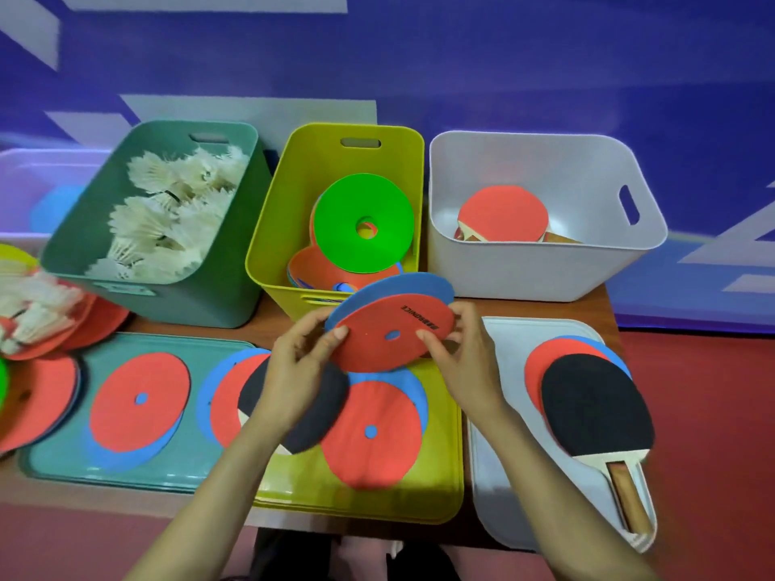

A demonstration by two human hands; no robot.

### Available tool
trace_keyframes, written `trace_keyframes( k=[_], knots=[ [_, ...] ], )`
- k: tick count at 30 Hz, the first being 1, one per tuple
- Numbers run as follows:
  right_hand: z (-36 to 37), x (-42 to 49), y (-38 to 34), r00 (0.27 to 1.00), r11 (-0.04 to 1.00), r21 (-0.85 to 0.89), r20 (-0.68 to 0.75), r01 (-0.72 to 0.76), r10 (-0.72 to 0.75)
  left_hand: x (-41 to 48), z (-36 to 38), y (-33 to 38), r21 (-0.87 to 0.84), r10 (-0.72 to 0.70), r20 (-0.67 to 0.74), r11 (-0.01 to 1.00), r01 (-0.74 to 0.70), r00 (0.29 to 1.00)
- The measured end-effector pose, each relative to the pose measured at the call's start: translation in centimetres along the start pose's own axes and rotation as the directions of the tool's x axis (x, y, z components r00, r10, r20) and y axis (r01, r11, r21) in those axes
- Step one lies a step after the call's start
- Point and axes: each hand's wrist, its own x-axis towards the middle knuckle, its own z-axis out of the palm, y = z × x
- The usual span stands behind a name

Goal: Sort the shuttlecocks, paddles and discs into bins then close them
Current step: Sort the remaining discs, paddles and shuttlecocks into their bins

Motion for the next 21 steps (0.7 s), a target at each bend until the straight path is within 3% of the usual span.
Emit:
trace_keyframes(
  k=[11, 16, 21],
  knots=[
    [12.9, -1.5, -13.6, 0.962, 0.969, -0.190, -0.192, 0.159, -0.196, 4.0, -19.0, 1.8, -0.209, -0.037, -0.026, 0.977, 0.031, 0.999],
    [21.4, -0.1, -19.2, 0.981, 0.987, -0.095, -0.138, 0.127, -0.139, 5.3, -28.9, 2.9, -0.225, -0.043, -0.029, 0.974, 0.036, 0.999],
    [27.9, 2.1, -24.7, 0.982, 0.982, -0.050, -0.055, 0.180, -0.183, 7.3, -37.3, 4.3, -0.304, -0.087, -0.102, 0.951, 0.052, 0.991]
  ],
)
